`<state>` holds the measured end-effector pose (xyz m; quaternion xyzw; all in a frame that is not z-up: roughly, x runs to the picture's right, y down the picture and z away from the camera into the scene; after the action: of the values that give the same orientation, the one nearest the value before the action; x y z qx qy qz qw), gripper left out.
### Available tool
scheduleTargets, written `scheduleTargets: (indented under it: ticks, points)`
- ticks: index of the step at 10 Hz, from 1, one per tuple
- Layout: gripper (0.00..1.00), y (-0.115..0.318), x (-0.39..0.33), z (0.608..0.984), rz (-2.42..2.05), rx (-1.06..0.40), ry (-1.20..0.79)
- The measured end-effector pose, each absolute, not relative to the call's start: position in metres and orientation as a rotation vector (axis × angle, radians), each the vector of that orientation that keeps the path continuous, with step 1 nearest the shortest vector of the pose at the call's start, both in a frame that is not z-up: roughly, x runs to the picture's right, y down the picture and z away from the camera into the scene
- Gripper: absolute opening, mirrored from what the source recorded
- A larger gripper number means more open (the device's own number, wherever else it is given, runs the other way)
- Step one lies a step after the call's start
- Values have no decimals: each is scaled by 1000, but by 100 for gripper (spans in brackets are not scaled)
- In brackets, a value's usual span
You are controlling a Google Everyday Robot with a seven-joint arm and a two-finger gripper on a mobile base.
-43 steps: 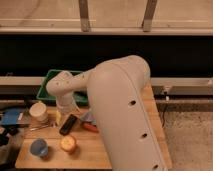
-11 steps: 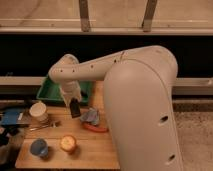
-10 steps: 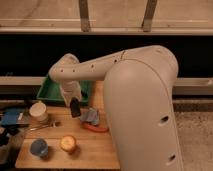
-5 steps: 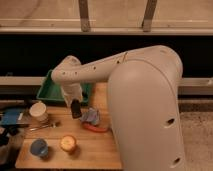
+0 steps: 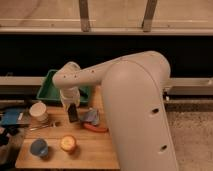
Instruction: Place eraser in table surface
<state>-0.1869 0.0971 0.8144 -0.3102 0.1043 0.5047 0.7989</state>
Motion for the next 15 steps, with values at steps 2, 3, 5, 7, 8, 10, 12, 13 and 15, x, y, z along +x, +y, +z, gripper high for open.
scheduleTargets:
  ticks: [2,3,5,7,8,10,12,13,15]
  points:
    - [0,108,-198,823,1065,-707,217]
    - [0,114,-203,828,1058,-733,211]
    - [0,126,-208,835,1052,-783,199]
    - [13,138,-210,843,1052,-829,195]
    - [22,143,-210,847,1054,-847,196]
    - [44,151,-209,852,1058,-875,201]
    - [64,156,-208,853,1063,-890,204]
    - [74,156,-205,853,1067,-893,204]
    - [79,155,-204,852,1069,-890,202]
